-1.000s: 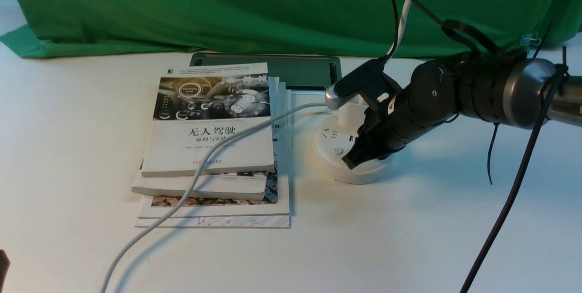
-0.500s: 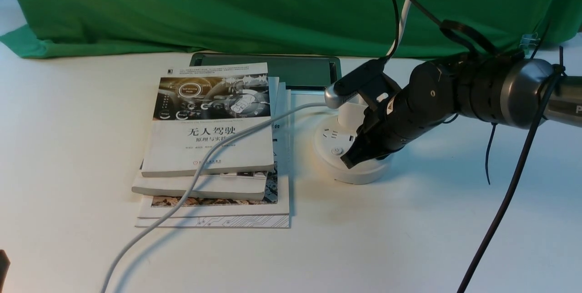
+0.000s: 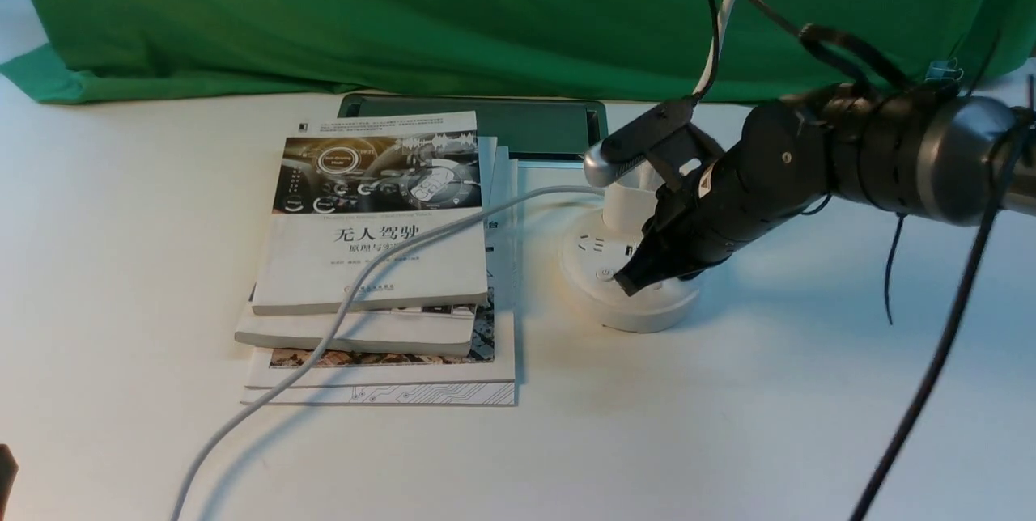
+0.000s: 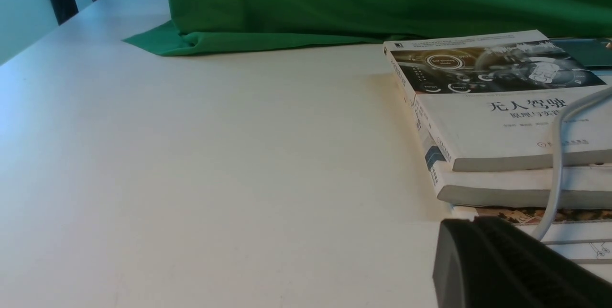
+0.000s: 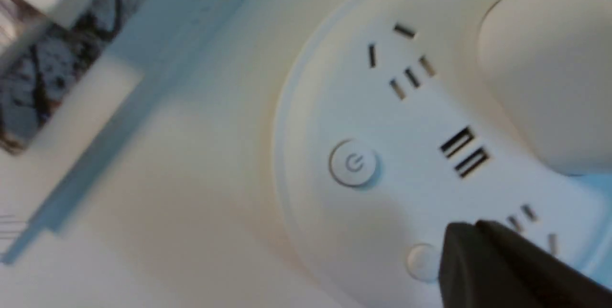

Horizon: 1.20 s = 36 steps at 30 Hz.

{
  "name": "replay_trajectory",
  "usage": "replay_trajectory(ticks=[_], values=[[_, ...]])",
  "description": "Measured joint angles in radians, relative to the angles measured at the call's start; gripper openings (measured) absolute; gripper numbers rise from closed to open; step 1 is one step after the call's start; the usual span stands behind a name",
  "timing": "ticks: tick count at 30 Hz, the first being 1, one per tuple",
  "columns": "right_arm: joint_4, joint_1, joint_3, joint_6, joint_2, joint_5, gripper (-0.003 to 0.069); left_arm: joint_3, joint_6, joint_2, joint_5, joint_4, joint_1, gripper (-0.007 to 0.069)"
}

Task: Turn on the desk lamp on the white desktop with your hand.

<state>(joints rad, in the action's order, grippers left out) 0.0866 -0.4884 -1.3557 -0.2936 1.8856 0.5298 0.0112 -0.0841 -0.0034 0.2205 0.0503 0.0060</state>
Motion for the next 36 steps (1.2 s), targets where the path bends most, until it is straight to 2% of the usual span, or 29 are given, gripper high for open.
replay_trajectory(ticks=[6, 10, 18, 22, 27, 36], values=[[-0.001, -0.002, 0.021, 0.011, -0.199, 0.008, 0.0038, 0.0, 0.0, 0.0, 0.0, 0.0, 0.0, 0.0021], [-0.002, -0.009, 0.143, 0.035, -0.372, 0.003, 0.0038, 0.0, 0.0, 0.0, 0.0, 0.0, 0.0, 0.0021], [-0.002, -0.04, 0.511, 0.134, -0.788, -0.244, 0.0042, 0.0, 0.0, 0.0, 0.0, 0.0, 0.0, 0.0021], [-0.002, -0.04, 0.66, 0.223, -0.997, -0.27, 0.005, 0.0, 0.0, 0.0, 0.0, 0.0, 0.0, 0.0021], [-0.002, -0.04, 0.771, 0.236, -1.151, -0.337, 0.0063, 0.0, 0.0, 0.0, 0.0, 0.0, 0.0, 0.0021], [-0.002, -0.04, 1.005, 0.191, -1.416, -0.6, 0.0085, 0.0, 0.0, 0.0, 0.0, 0.0, 0.0, 0.0021]])
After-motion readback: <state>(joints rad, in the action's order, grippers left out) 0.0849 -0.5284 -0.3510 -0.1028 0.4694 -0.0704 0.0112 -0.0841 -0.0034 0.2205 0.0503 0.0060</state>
